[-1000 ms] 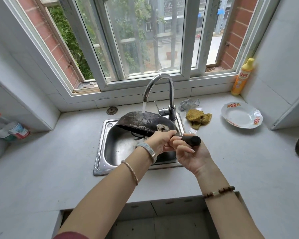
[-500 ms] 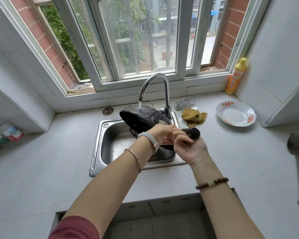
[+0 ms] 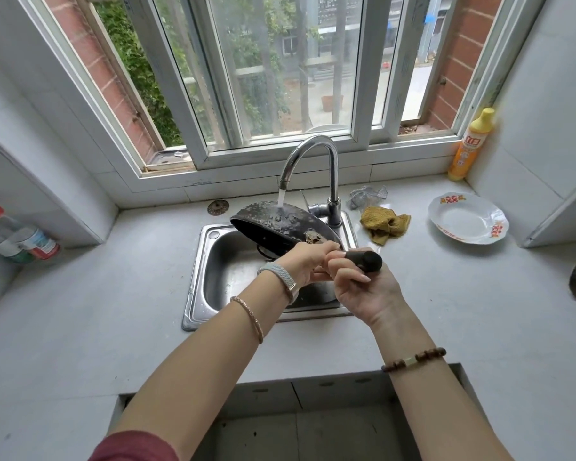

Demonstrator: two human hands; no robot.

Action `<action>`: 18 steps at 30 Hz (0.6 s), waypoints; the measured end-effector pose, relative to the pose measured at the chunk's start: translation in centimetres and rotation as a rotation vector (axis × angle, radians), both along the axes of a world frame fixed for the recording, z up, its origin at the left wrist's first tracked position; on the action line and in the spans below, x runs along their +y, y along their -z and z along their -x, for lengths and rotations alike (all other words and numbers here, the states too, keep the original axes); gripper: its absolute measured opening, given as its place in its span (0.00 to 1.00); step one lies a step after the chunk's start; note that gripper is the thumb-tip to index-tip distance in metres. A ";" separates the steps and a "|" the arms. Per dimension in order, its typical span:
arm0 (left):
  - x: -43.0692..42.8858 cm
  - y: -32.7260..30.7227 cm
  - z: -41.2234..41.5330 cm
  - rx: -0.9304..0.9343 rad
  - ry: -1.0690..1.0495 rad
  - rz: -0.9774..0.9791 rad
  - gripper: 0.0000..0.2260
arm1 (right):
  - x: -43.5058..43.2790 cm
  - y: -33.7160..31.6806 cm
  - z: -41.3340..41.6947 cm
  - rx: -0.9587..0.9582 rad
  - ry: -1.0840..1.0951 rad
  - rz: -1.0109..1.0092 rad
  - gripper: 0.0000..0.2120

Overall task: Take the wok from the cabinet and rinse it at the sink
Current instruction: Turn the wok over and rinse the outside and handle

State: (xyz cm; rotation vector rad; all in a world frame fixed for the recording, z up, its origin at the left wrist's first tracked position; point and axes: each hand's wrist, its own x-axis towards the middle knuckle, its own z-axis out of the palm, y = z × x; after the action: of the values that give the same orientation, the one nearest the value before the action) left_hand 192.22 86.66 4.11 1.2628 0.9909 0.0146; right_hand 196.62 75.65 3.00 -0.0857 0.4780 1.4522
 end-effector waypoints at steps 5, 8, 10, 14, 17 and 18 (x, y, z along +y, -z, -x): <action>0.7 0.3 2.0 -0.014 -0.055 0.061 0.12 | 0.5 -0.7 2.0 -0.174 -0.016 -0.022 0.18; 1.1 0.2 3.5 -0.026 -0.080 0.108 0.13 | 1.1 -1.0 3.2 -0.244 -0.042 -0.066 0.23; 1.3 0.4 4.5 -0.032 -0.093 0.147 0.11 | 1.4 -1.2 4.2 -0.319 -0.086 -0.034 0.20; 1.5 1.4 6.3 -0.046 -0.108 0.190 0.12 | 1.6 -1.1 6.1 -0.483 -0.157 0.097 0.04; 1.2 2.2 7.8 -0.048 -0.102 0.220 0.14 | 1.2 -0.2 7.3 -0.522 -0.195 0.107 0.09; 1.0 2.5 8.2 -0.042 -0.103 0.216 0.13 | 0.9 0.2 7.7 -0.538 -0.208 0.114 0.09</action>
State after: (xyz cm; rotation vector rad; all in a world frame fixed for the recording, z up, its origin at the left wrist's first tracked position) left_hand 183.98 87.70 1.65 1.0098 0.9927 0.0141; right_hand 188.93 76.59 2.79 -0.6162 0.1096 1.5288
